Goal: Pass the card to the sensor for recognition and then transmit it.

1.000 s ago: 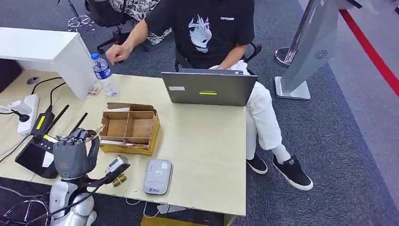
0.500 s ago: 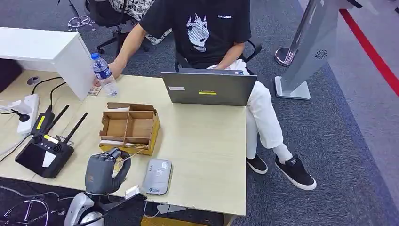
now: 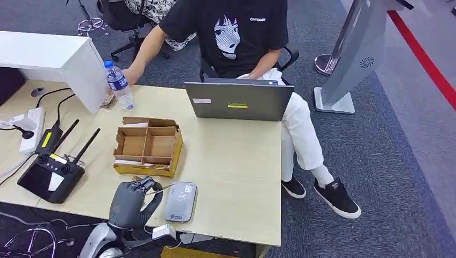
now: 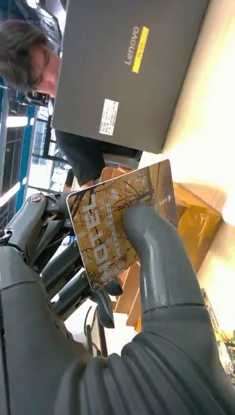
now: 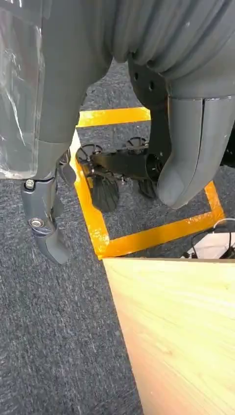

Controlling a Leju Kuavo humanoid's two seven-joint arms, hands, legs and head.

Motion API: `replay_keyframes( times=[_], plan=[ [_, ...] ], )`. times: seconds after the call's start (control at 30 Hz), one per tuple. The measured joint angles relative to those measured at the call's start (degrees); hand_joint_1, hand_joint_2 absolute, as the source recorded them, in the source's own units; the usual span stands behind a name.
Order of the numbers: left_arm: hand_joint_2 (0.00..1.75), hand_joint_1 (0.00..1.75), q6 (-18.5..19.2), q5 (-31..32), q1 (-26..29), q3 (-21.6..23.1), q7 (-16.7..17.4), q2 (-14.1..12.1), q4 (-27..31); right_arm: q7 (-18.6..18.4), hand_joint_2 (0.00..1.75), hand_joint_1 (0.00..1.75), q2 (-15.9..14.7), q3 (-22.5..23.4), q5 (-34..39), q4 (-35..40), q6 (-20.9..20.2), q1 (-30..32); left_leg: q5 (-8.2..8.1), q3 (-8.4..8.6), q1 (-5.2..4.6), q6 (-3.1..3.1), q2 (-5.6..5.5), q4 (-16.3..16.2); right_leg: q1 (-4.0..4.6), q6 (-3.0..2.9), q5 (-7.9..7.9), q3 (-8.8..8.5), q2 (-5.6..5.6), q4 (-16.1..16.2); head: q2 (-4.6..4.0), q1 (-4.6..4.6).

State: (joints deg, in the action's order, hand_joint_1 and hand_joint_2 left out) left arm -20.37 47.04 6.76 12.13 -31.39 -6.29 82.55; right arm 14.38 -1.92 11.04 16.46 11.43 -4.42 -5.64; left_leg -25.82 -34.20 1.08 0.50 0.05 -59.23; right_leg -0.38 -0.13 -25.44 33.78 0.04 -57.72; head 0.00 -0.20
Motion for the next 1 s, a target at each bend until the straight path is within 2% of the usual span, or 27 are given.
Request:
replay_keyframes(
  times=[0.17,0.6,1.0],
  plan=[
    [1.75,1.75,-0.9,3.1,-1.8,2.3,1.8,0.2,-3.8,-0.4,1.75,0.0,0.2,0.0,-0.9,0.0,0.1,-0.3,0.04,-0.01,0.0,0.0,-0.01,0.0,0.0,0.0,0.05,0.0,0.0,0.0,0.0,0.0],
    [1.75,1.75,-2.6,4.9,-6.3,5.3,3.1,1.3,-14.9,-1.1,1.75,0.0,0.7,0.0,-2.1,0.2,0.1,-1.1,0.12,-0.05,0.0,0.02,0.0,0.0,0.0,-0.01,0.08,0.04,0.0,0.0,0.0,0.0],
    [1.75,1.75,-5.3,5.6,-8.7,6.6,3.5,1.6,-18.1,-1.4,1.75,0.0,1.0,0.9,-3.7,0.2,0.3,-1.6,0.17,-0.05,0.0,0.01,-0.01,0.0,0.0,-0.02,0.13,0.04,-0.01,0.0,0.0,0.0]
  ],
)
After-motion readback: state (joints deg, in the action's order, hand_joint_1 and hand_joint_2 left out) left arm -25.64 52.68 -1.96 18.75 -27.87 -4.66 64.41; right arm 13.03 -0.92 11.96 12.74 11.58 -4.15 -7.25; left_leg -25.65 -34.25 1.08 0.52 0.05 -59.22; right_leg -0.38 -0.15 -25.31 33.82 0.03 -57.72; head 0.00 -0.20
